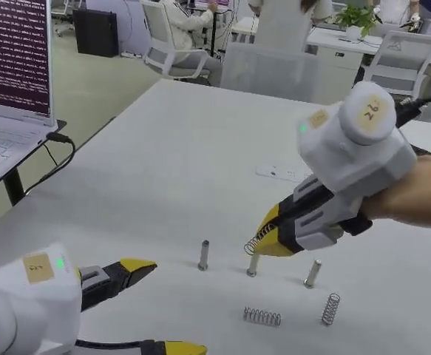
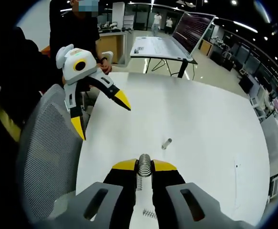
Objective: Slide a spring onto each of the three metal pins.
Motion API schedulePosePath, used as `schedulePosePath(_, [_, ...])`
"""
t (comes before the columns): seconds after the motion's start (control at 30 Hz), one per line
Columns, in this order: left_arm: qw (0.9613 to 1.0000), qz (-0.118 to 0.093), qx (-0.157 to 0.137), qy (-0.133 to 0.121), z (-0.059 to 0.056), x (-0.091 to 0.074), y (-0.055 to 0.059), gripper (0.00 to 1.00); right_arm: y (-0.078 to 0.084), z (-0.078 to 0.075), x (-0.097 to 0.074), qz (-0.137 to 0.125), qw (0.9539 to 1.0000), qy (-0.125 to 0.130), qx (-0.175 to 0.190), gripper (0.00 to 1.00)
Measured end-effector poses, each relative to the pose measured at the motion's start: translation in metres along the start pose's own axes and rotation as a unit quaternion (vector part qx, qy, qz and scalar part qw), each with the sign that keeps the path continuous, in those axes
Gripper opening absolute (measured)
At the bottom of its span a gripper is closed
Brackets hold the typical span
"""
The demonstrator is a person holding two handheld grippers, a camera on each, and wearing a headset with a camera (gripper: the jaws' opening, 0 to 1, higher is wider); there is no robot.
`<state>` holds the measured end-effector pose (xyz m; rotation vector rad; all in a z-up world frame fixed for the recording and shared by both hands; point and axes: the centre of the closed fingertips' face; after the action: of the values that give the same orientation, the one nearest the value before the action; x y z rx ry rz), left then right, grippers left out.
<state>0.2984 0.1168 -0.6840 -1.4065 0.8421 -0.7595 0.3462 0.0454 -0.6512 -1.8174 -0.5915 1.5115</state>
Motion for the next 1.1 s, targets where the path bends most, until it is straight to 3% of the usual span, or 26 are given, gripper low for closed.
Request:
schedulePosePath(0.3, [1.0000, 0.002, 0.003, 0.006, -0.007, 0.005, 0.000, 0.66, 0.000, -0.017, 0.019, 0.032, 0.9992, -0.016, -0.018, 0.08])
schedulePosePath(0.77, [1.0000, 0.001, 0.004, -0.008, 0.001, 0.003, -0.002, 0.65, 0.001, -0.046, 0.056, 0.062, 0.9973, -0.033, -0.019, 0.08])
schedulePosePath(1.1, [0.9999, -0.001, 0.001, -0.016, 0.004, 0.002, -0.002, 0.65, 0.008, -0.053, 0.078, 0.084, 0.9948, -0.044, -0.036, 0.08])
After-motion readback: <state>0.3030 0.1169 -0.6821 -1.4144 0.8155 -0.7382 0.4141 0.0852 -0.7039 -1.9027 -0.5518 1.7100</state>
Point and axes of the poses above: the centre of the closed fingertips' face, and the gripper's own axes: x roughly forward along the fingers, z roughly to its left, y roughly out of its underside, and after that the axes turned 14 degrees about -z, right-handed
